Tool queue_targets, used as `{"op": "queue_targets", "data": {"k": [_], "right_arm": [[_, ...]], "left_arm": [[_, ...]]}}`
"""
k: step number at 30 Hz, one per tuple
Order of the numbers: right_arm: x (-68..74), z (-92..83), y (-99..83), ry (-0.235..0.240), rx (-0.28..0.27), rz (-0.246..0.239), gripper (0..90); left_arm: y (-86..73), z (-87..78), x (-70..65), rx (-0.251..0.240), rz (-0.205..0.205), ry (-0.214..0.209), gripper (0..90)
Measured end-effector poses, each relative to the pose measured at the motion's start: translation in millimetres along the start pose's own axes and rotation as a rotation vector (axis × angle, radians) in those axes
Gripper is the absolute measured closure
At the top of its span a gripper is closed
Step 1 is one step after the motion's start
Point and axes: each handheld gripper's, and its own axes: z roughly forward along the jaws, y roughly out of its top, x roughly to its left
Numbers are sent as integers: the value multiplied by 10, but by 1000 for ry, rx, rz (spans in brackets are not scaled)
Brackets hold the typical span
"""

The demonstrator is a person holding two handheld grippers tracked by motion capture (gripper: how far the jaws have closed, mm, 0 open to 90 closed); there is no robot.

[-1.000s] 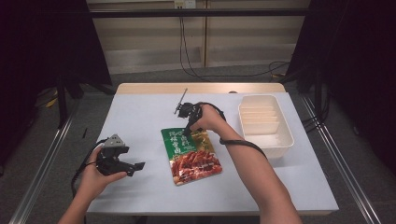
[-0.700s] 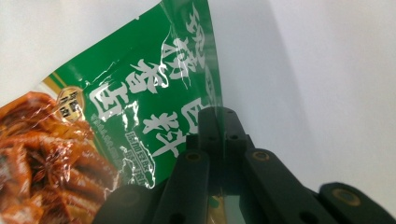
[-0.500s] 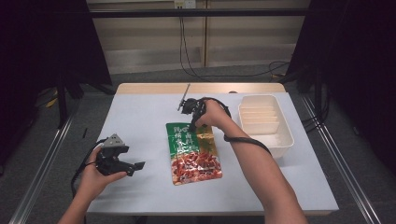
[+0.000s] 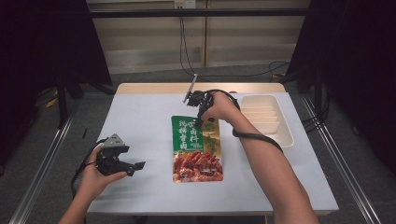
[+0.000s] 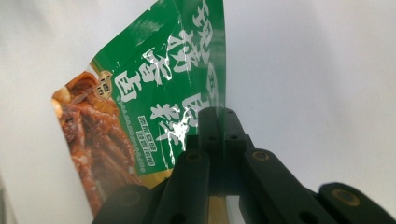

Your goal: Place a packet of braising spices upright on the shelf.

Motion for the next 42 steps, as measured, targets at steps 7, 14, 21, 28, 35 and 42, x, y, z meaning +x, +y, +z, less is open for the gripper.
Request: {"op": "queue_targets", "data": {"k": [7, 14, 21, 28, 35, 42], "right_arm": [[30, -170, -36, 4, 3, 19, 900], [74, -327, -72, -1, 3, 38, 900], [94, -472, -113, -6, 5, 49, 900], [137, -629, -128, -15, 6, 50, 900], [183, -784, -136, -28, 6, 63, 900], [212, -900, -144, -36, 13, 61, 900]], "left_arm": [[0, 5, -12, -14, -12, 1, 57], [3, 11, -19, -12, -10, 3, 57], [11, 2, -4, -19, -17, 2, 57], [10, 4, -8, -21, -20, 0, 57], [10, 4, -9, -23, -26, 5, 56], [10, 5, -13, -22, -24, 7, 56]]}}
